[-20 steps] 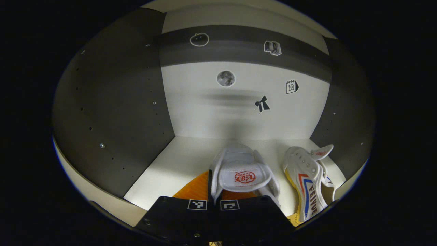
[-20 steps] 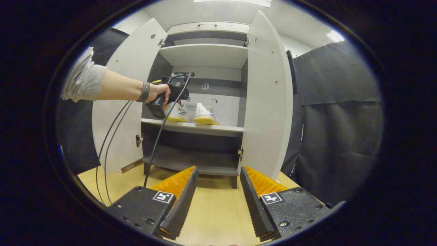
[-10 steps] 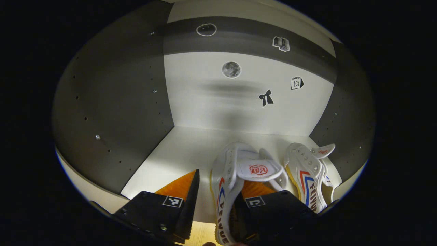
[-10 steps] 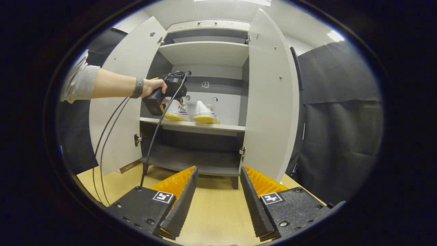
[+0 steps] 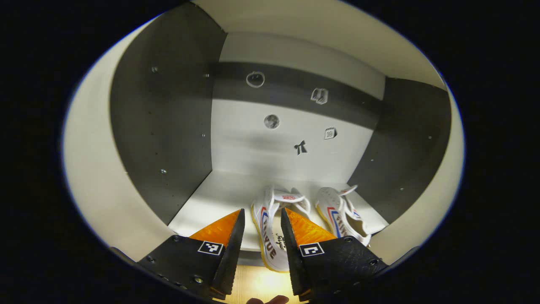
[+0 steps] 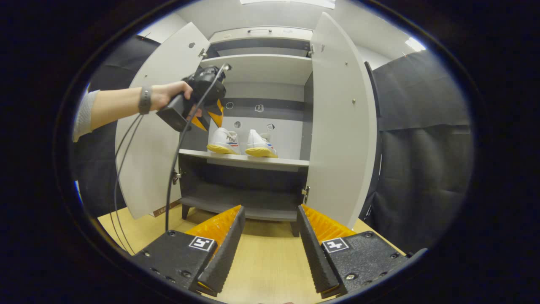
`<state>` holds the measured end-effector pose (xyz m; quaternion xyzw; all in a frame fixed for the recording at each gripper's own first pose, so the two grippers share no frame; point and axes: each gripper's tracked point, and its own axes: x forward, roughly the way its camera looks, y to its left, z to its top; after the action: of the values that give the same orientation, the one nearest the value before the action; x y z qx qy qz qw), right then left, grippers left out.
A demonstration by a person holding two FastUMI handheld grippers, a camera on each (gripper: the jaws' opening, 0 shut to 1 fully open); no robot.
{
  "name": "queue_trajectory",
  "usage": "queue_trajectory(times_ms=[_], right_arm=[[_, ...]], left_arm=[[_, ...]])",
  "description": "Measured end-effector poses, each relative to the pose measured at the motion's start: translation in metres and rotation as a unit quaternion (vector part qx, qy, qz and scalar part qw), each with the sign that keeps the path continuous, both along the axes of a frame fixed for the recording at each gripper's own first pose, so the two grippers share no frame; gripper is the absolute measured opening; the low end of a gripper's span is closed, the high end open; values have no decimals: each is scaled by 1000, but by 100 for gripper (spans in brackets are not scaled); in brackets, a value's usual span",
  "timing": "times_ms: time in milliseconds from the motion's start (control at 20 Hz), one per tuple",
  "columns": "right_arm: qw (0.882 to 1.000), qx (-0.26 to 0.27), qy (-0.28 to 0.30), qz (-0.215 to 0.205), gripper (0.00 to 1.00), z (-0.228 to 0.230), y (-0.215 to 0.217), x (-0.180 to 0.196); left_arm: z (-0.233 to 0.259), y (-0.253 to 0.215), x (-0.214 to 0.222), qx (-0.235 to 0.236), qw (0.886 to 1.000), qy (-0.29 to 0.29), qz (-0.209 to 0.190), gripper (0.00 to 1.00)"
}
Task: Grab one shoe with the right hand and put it into the shoe cabinet, grab the other shoe with the left hand and put it into the shoe cabinet; then close the right door with the right hand and the left door with the left hand.
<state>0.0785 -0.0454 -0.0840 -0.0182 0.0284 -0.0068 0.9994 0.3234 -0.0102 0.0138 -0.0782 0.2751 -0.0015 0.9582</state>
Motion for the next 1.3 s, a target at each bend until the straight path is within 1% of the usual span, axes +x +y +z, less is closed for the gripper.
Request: queue_trajectory(times_ms=[50, 100, 150, 200, 250, 300, 350, 400, 450, 500, 550, 600, 650, 750, 800, 850, 900, 950, 1000, 1050, 1150, 1200, 1250, 1300], right_arm=[[1000, 0, -3, 3, 79, 3, 1, -2], [1000, 1, -5, 6, 78, 7, 2, -4], [1000, 2, -9, 8, 82, 10, 3, -5], [1000, 2, -12, 10, 78, 14, 3, -7], [1000, 1, -15, 13, 78, 18, 3, -10], [1000, 1, -18, 15, 78, 20, 4, -11], [1000, 3, -19, 17, 78, 22, 4, -14], [1000, 6, -20, 22, 78, 25, 6, -17], [999, 8, -20, 25, 79, 26, 8, -19], [999, 9, -20, 28, 78, 27, 9, -22], [999, 10, -19, 30, 78, 28, 9, -25], [999, 11, -20, 32, 79, 29, 10, -28], [999, 12, -19, 34, 79, 29, 10, -31], [999, 13, -14, 38, 78, 28, 12, -38], [999, 13, -14, 40, 82, 28, 13, -42], [999, 14, -14, 42, 82, 29, 14, -45], [999, 15, -14, 44, 82, 29, 16, -48], [999, 15, -13, 45, 79, 29, 16, -51], [999, 17, -12, 46, 80, 28, 17, -54], [998, 22, -12, 49, 82, 28, 18, -57], [998, 27, -4, 53, 83, 25, 18, -62], [998, 31, 0, 54, 88, 25, 18, -63], [998, 36, 3, 53, 89, 27, 15, -66], [998, 42, 4, 52, 94, 31, 11, -68]], left_arm=[[14, -4, -17, 2, 1000, -26, -10, 51], [26, -8, -36, 3, 998, -54, -19, 51], [32, -10, -55, 4, 997, -78, -23, 51], [34, -11, -74, 3, 995, -99, -24, 52], [37, -11, -94, 2, 993, -116, -20, 40], [40, -10, -112, 1, 991, -136, -14, 56], [39, -6, -128, 5, 988, -155, -4, 57], [37, -3, -146, 13, 985, -173, 7, 72], [34, 2, -165, 21, 983, -183, 18, 58], [28, 4, -185, 28, 981, -188, 22, 61], [20, 6, -203, 35, 980, -192, 31, 61], [14, 8, -219, 41, 979, -198, 35, 46], [10, 11, -234, 52, 977, -205, 40, 61], [0, 19, -258, 87, 969, -225, 55, 64], [-7, 20, -268, 97, 968, -226, 57, 69], [-19, 15, -280, 100, 969, -220, 55, 71], [-31, 10, -291, 98, 972, -208, 50, 76], [-41, 6, -302, 90, 975, -197, 49, 77], [-50, 0, -312, 77, 977, -194, 46, 79], [-53, -2, -318, 71, 975, -206, 46, 80], [-56, -1, -332, 81, 971, -221, 50, 84], [-59, -1, -336, 89, 970, -219, 47, 87], [-63, -5, -342, 98, 971, -214, 42, 87], [-65, -9, -343, 104, 971, -212, 36, 88]])
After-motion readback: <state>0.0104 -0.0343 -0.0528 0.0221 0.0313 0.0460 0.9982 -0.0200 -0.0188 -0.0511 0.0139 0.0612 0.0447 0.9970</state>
